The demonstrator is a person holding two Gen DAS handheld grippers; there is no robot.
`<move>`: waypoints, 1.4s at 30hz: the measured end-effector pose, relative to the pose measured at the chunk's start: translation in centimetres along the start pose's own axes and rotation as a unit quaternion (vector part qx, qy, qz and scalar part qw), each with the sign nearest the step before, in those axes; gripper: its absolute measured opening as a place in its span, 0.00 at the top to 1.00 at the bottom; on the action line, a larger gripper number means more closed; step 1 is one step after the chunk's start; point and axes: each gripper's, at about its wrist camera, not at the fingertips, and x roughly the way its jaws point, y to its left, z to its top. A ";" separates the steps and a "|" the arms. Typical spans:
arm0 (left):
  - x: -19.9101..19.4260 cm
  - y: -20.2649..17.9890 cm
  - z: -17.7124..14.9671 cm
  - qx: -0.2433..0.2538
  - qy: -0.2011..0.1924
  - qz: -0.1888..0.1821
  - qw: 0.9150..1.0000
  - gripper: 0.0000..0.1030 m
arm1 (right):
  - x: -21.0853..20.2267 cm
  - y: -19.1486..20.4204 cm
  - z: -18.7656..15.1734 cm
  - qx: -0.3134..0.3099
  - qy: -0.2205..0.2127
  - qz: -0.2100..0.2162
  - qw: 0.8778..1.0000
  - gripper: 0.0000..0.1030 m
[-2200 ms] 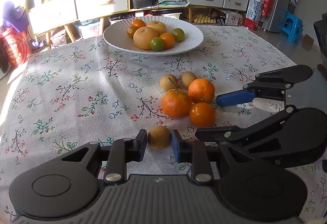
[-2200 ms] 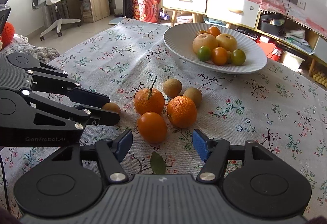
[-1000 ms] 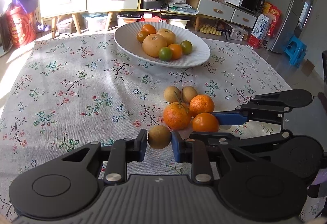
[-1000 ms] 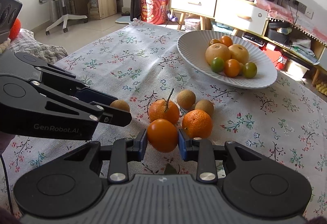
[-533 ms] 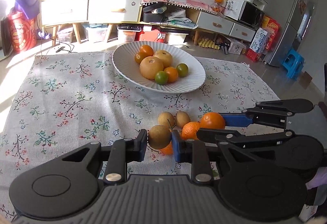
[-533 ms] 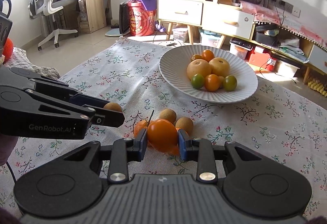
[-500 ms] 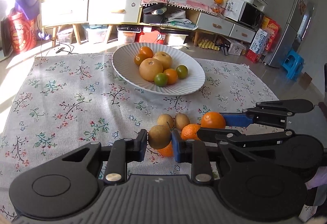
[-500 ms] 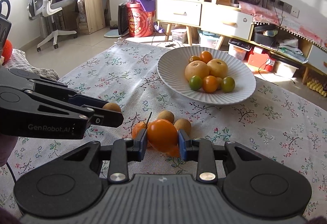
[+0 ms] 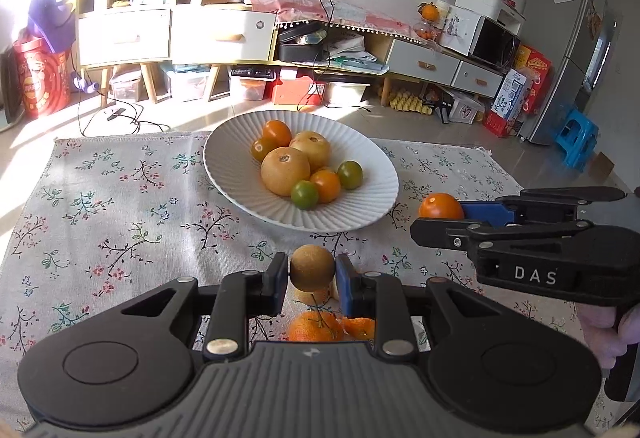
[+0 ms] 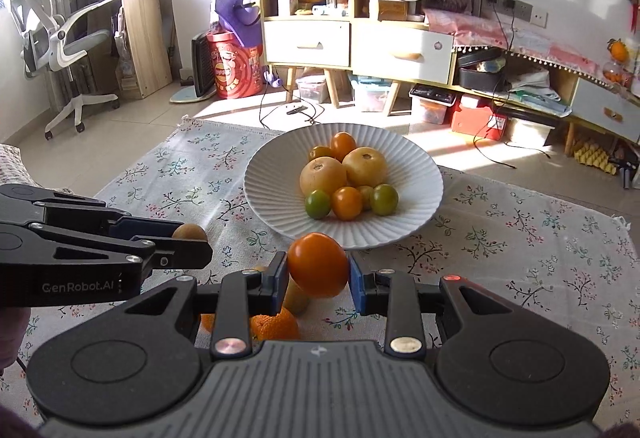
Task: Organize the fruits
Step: 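Carry the brown fruit and tangerine into the white bowl and open both tools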
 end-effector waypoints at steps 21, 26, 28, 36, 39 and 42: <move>5.3 -0.4 3.0 0.052 -0.016 0.042 0.998 0.85 | 5.1 -5.0 3.0 0.053 -0.001 0.005 0.999 0.72; 6.3 0.2 3.1 0.048 -0.012 0.047 0.998 0.85 | 7.5 -5.5 3.6 0.045 0.012 -0.013 0.999 0.72; 6.6 0.4 3.0 0.047 -0.008 0.050 0.998 0.85 | 8.3 -5.7 3.8 0.045 0.018 -0.020 0.999 0.72; 6.8 1.5 3.2 0.045 -0.005 0.046 0.998 0.85 | 9.9 -6.4 4.3 0.061 0.029 -0.035 0.997 0.72; 6.9 1.7 3.4 0.040 -0.005 0.042 0.998 0.85 | 10.2 -6.5 4.6 0.058 0.032 -0.038 0.997 0.72; 6.8 1.7 3.2 0.042 -0.005 0.040 0.998 0.85 | 10.3 -6.3 4.7 0.055 0.036 -0.036 0.997 0.72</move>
